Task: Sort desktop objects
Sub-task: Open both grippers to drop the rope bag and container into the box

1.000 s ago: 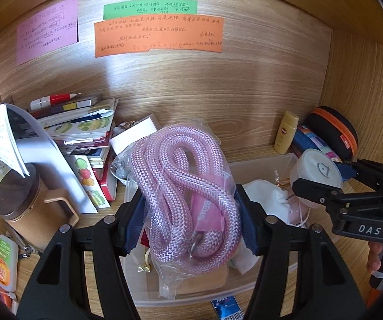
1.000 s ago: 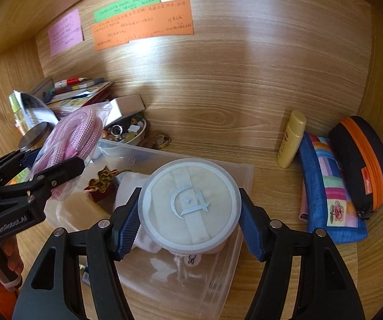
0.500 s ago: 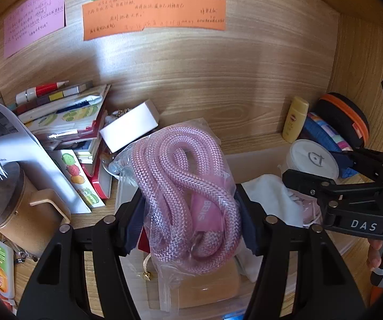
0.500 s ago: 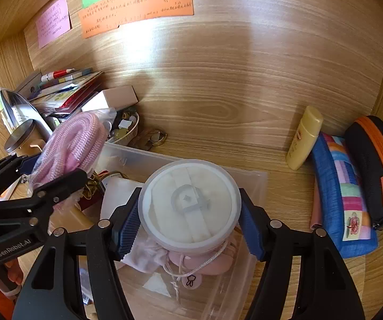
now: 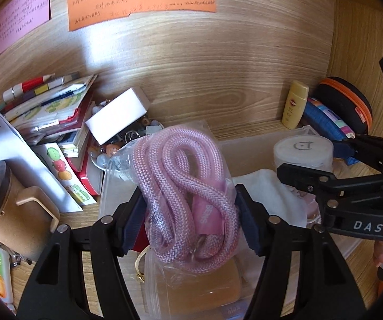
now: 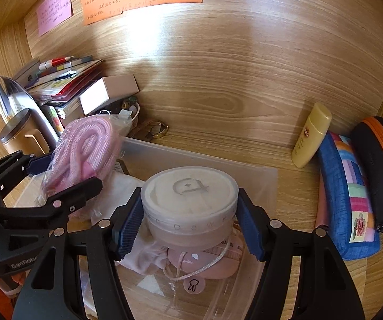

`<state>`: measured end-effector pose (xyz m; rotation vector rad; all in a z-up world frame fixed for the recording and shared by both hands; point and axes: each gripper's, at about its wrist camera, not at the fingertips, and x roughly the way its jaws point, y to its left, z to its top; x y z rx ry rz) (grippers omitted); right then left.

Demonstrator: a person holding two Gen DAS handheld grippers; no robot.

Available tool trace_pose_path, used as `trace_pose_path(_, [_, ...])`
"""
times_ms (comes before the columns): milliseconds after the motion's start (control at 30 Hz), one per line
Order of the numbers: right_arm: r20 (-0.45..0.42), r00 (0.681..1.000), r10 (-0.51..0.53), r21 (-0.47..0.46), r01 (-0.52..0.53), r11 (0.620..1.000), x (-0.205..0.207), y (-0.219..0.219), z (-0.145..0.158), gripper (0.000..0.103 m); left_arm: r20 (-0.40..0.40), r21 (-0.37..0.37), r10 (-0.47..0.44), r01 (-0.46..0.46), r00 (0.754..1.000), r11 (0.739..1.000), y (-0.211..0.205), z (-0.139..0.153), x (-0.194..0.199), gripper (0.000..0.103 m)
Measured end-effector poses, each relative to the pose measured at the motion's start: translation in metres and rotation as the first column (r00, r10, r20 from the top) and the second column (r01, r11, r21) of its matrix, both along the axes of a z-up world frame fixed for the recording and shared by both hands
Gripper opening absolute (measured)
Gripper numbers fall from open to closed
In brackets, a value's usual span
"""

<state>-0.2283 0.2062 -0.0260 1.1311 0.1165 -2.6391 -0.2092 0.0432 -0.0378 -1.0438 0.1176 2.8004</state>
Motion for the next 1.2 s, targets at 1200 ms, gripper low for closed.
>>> trace_pose_path(1200, [-0.196, 0.979, -0.047, 0.046, 0.057, 0.997, 0.082, 0.006, 0.058, 0.098, -0.155, -0.018, 0.033, -0.036, 0.987, 0.999, -0.014, 0.046, 0.061, 0.101])
